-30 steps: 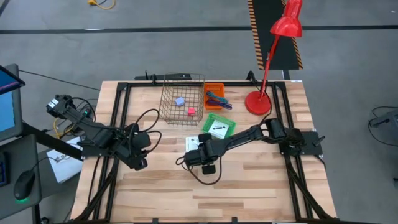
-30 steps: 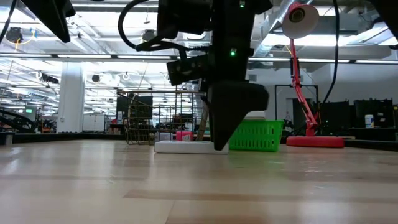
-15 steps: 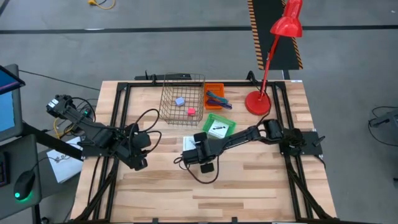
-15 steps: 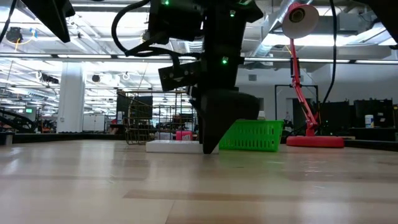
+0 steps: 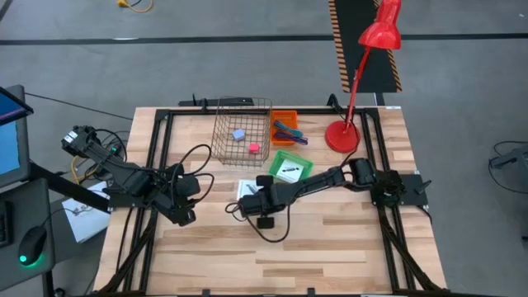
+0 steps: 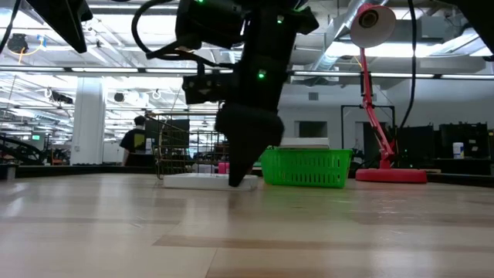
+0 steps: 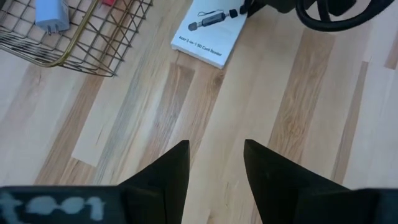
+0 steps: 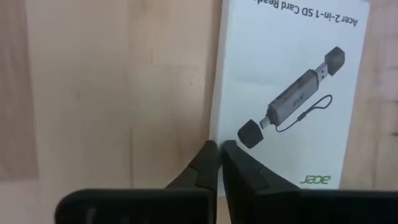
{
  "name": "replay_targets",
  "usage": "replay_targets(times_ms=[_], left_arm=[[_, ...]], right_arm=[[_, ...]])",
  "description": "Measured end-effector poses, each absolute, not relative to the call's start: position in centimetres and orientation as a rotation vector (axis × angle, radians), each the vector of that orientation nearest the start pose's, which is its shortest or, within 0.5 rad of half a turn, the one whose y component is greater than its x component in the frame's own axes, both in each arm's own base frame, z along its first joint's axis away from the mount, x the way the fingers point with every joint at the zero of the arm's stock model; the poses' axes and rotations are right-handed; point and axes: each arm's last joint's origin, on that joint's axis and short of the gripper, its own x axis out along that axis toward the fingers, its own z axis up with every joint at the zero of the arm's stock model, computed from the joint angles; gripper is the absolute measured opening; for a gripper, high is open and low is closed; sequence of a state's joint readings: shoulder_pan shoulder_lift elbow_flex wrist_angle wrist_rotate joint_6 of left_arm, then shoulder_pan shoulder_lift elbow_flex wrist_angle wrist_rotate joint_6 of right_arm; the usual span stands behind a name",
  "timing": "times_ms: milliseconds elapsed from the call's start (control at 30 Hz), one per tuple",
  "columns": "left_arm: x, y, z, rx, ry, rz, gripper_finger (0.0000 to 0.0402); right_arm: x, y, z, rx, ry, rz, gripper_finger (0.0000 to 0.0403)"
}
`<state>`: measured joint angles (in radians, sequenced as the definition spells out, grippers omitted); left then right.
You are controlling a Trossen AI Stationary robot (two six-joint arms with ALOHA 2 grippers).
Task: Pick and place items into bin
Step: Put the card reader box into the green basket
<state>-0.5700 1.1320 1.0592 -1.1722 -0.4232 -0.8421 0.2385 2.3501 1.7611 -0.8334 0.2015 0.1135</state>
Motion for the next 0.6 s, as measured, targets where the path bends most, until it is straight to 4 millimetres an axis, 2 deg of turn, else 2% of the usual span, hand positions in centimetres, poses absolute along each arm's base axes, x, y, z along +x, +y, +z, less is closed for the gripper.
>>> replay_targets(times_ms=[133,367,600], left_arm=[[16.2,-9.0,29.5,-0.164,1.053,0.328,0.0143],[15.8,-9.1,29.4,-0.146,1.084,0.329,0.0143],[15.6,-9.5,29.4,-0.128,1.077,0.314,0.0143]], right_arm=[[44.3,11.8,10.9,-0.184,1.368,-0.061,0.0001],[43.1,16.1,11.1,-0.15,1.389,-0.081,0.0001],[43.4,18.7,13.4,-0.061,1.375,-0.143,0.0001]])
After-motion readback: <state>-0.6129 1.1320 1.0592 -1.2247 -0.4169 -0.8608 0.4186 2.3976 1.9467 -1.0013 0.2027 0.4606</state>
